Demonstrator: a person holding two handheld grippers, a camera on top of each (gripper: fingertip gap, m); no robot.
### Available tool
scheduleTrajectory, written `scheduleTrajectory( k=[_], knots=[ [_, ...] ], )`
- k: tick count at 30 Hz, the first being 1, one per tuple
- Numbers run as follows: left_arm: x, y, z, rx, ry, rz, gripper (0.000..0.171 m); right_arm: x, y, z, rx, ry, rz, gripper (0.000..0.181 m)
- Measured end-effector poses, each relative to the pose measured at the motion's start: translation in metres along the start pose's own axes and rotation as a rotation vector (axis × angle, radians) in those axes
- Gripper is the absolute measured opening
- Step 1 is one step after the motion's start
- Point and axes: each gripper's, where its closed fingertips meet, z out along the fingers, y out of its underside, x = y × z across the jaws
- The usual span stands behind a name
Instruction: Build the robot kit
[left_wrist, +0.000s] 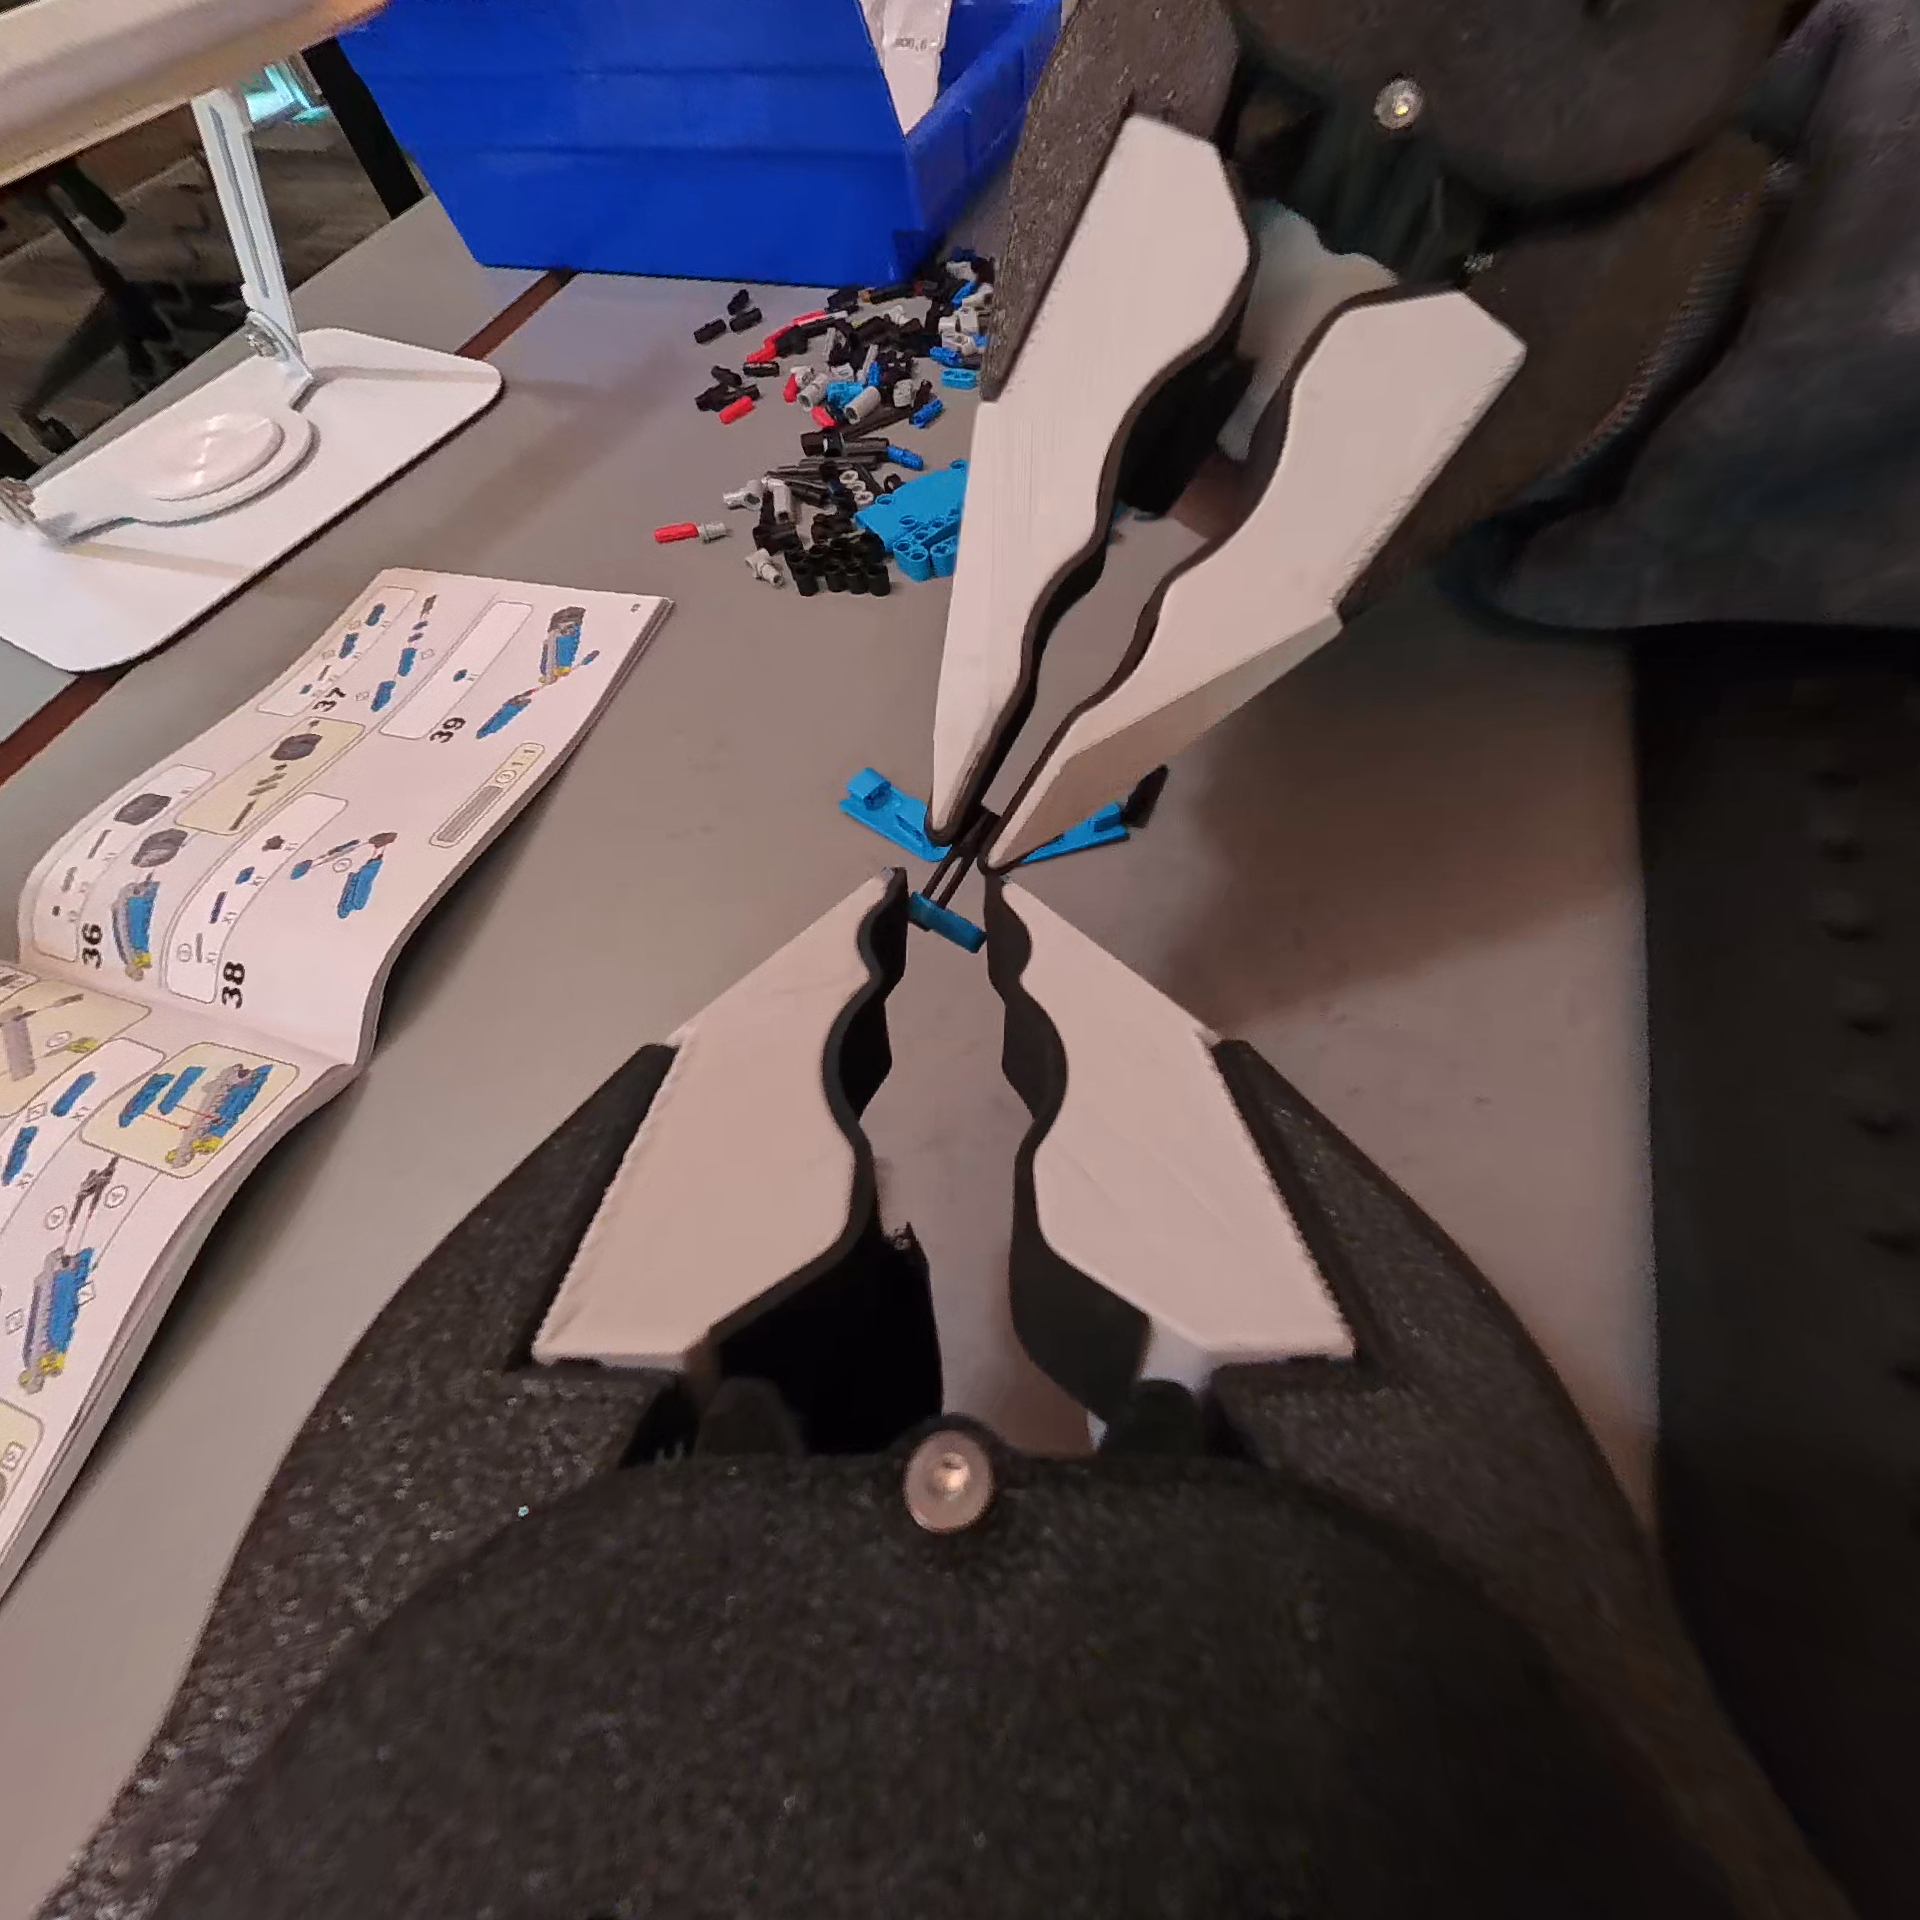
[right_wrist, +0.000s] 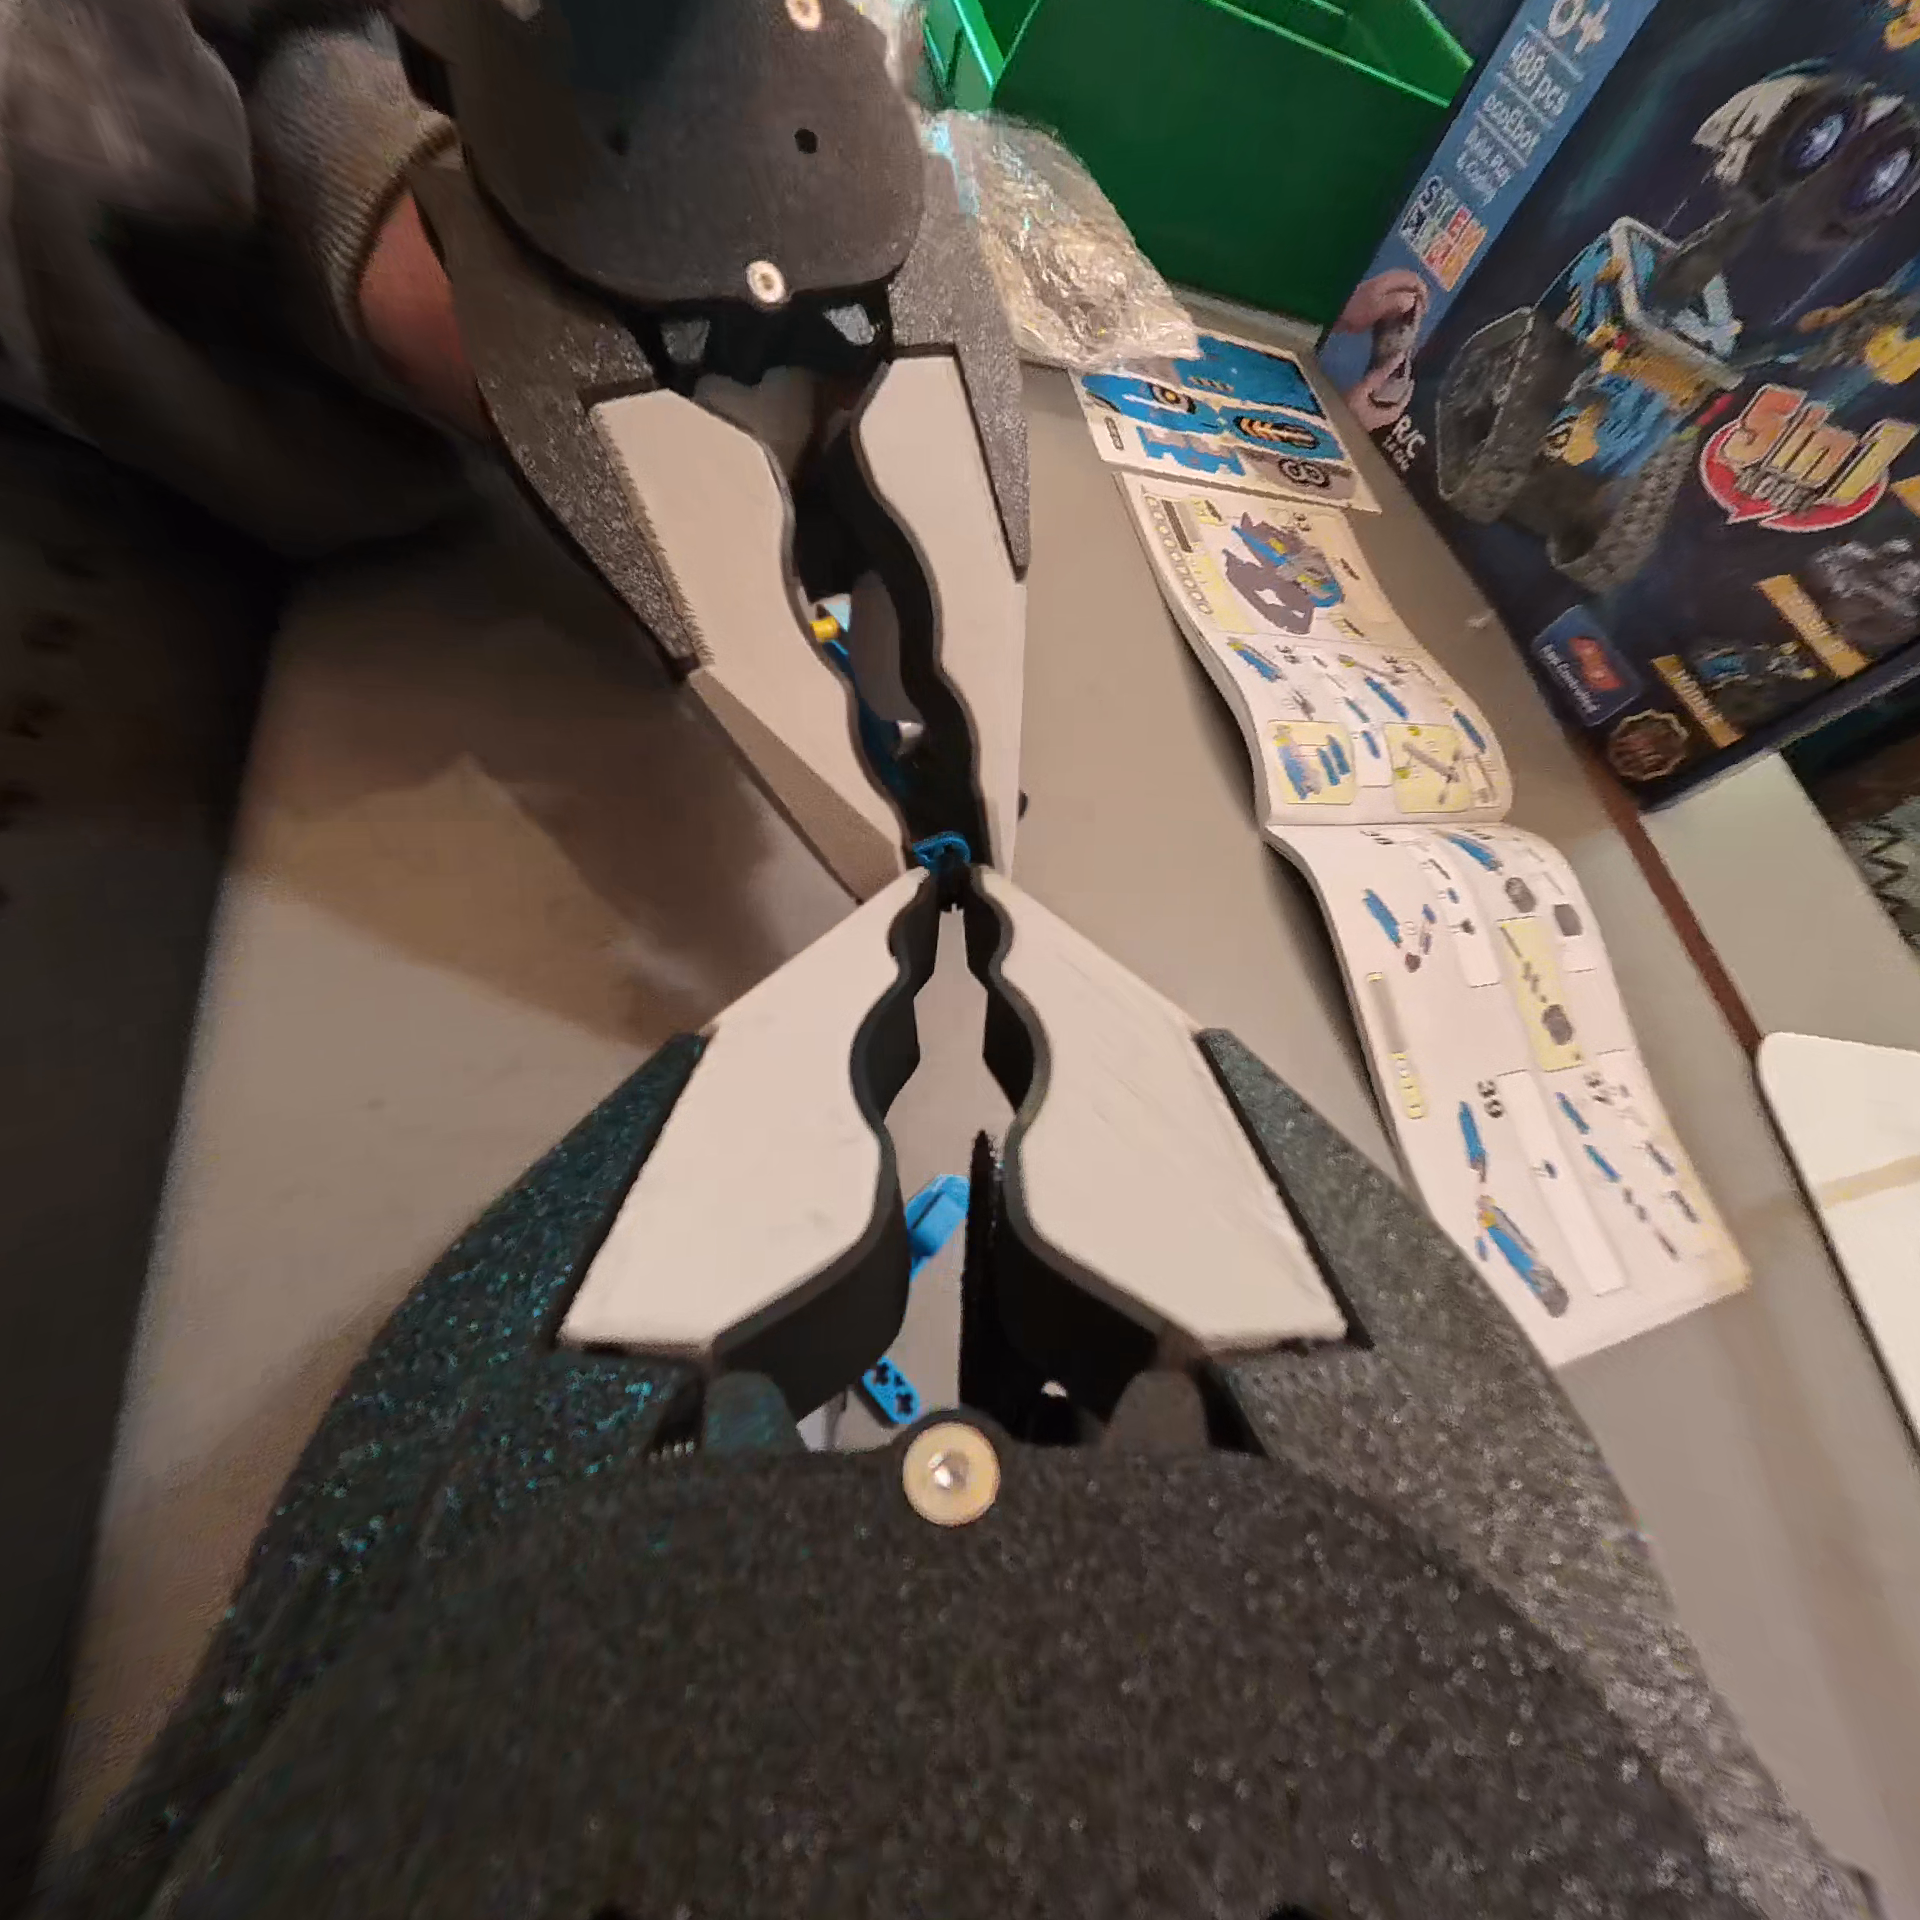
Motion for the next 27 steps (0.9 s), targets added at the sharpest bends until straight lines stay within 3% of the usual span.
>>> scheduleTrajectory(
  k=[8,17,24,27],
  knots=[
    [-0.004,-0.005,-0.007,0.029,-0.007,0.012,0.012,0.002,-0.005,-0.003,0.033,-0.005,0.035,0.004],
    [-0.012,0.000,-0.001,0.000,-0.047,-0.104,0.014,0.008,0.003,0.001,-0.018,0.060,-0.006,0.004],
    [-0.020,-0.003,0.000,0.012,-0.100,-0.214,0.006,0.016,0.002,0.003,-0.043,0.151,-0.057,0.004],
    [-0.026,-0.006,-0.004,0.051,-0.096,-0.337,0.002,0.019,-0.004,0.005,-0.043,0.200,-0.056,0.005]
  ],
)
